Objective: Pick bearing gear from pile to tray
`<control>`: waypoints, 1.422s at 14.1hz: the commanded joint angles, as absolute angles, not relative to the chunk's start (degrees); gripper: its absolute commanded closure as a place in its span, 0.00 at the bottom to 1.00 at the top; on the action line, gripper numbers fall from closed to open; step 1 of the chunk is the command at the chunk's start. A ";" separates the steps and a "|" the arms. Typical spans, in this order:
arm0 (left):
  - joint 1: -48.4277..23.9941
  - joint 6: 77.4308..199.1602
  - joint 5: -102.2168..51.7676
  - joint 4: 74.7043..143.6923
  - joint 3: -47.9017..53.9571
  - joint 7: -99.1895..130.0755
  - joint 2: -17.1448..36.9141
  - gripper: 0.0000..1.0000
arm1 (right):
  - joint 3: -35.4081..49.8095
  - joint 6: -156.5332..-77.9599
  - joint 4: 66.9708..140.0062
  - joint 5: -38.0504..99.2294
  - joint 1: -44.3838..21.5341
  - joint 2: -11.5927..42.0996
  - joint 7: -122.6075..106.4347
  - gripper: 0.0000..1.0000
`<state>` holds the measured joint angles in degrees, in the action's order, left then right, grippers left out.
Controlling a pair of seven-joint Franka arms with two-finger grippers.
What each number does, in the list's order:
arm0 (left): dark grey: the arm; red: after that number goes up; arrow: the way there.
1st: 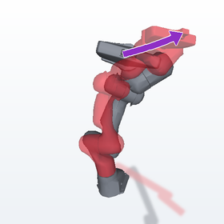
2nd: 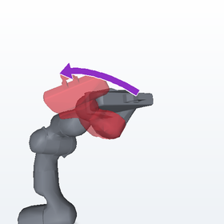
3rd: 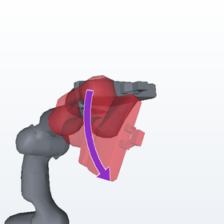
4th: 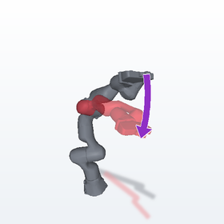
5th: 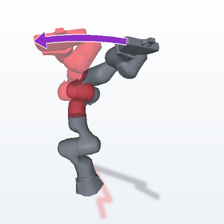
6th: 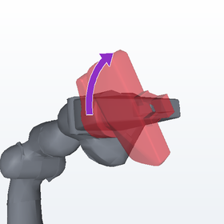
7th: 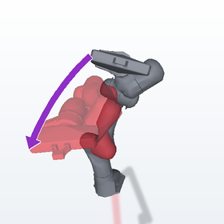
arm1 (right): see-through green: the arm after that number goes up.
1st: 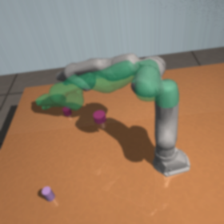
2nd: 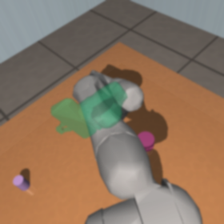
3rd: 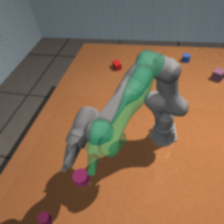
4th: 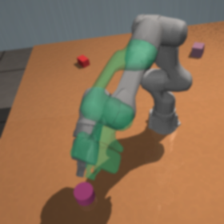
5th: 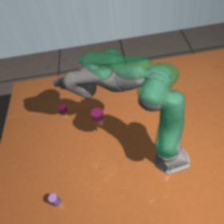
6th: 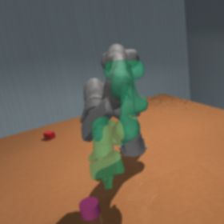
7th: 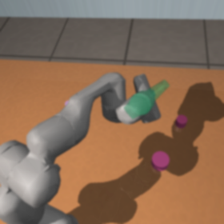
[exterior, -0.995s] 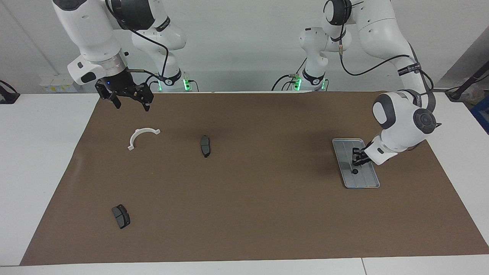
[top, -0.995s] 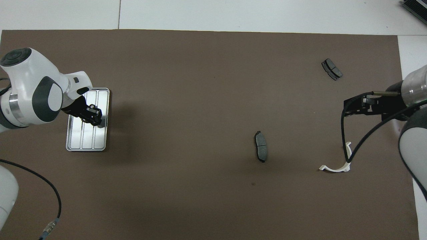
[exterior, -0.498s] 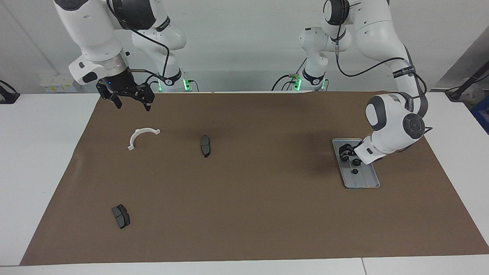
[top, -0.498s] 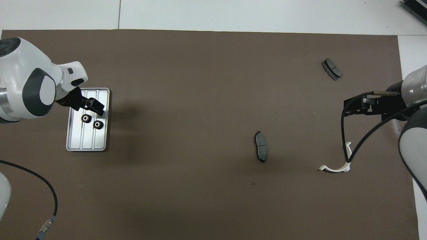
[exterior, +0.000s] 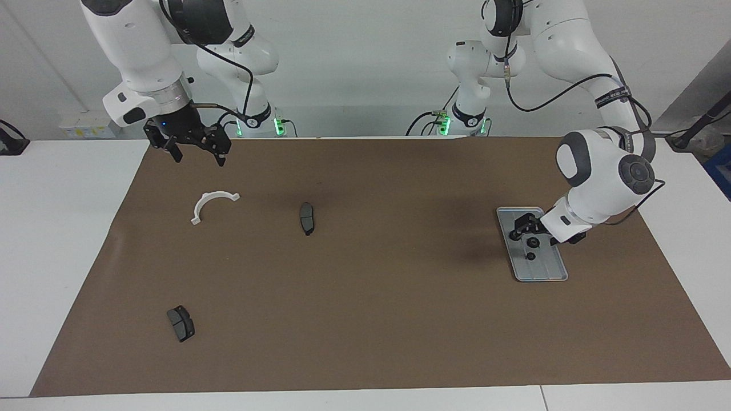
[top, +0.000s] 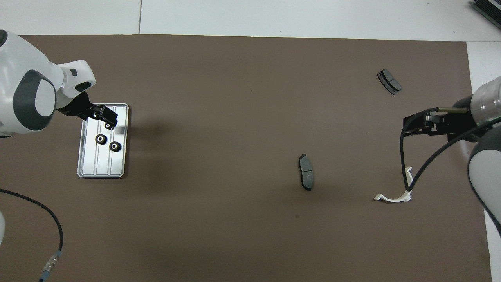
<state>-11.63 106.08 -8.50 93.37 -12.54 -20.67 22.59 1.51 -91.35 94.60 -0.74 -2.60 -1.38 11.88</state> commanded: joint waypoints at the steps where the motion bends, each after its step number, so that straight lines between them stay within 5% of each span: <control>1: -11.34 105.82 -7.65 91.94 -12.83 -21.18 22.85 0.00 | 1.76 -91.41 94.75 0.53 -1.85 -1.67 10.20 0.00; 9: -11.08 106.00 -5.45 90.53 -13.09 -20.65 22.59 0.00 | 1.76 -91.41 94.75 0.53 -1.85 -1.67 10.20 0.00; 13: -0.82 102.67 -18.25 83.35 -12.40 -20.92 22.24 0.00 | 1.76 -91.41 94.75 0.53 -1.85 -1.67 10.20 0.00; 20: -7.38 101.16 -6.51 80.77 -12.48 -12.41 14.16 0.00 | 1.76 -91.41 94.75 0.53 -1.85 -1.67 10.20 0.00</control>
